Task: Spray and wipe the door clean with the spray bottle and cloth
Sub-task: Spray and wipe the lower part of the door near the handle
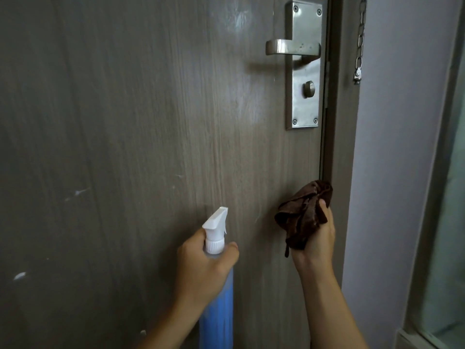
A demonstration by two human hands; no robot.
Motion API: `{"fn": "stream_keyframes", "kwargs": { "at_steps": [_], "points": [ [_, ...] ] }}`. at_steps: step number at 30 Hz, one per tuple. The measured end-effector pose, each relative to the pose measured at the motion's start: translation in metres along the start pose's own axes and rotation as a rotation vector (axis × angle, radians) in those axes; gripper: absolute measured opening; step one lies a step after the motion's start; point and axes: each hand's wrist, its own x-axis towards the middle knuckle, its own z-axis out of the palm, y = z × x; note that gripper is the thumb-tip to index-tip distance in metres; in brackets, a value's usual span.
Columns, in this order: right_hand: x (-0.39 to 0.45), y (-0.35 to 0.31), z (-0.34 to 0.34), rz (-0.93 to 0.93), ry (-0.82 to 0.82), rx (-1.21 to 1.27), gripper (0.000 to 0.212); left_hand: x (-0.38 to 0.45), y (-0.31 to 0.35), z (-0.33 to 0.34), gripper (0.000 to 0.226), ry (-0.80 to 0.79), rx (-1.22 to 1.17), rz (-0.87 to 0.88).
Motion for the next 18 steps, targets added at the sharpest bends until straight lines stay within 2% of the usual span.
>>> {"fn": "stream_keyframes", "kwargs": {
  "at_steps": [5, 9, 15, 18],
  "points": [
    [0.012, -0.014, 0.007, 0.034, -0.053, 0.06, 0.04, 0.009, 0.01, 0.0, 0.032, 0.009, -0.013, 0.045],
    [0.013, -0.019, 0.007, 0.125, -0.14, 0.139, 0.022, 0.011, 0.011, 0.003, 0.031, 0.009, -0.032, 0.047],
    [0.011, -0.018, -0.002, 0.206, -0.144, 0.036, 0.03, 0.007, 0.01, 0.006, 0.029, 0.008, -0.041, 0.04],
    [0.01, -0.03, -0.004, 0.265, -0.151, 0.053, 0.037, 0.006, 0.012, 0.004, 0.02, 0.004, -0.023, 0.045]
  ]
}}
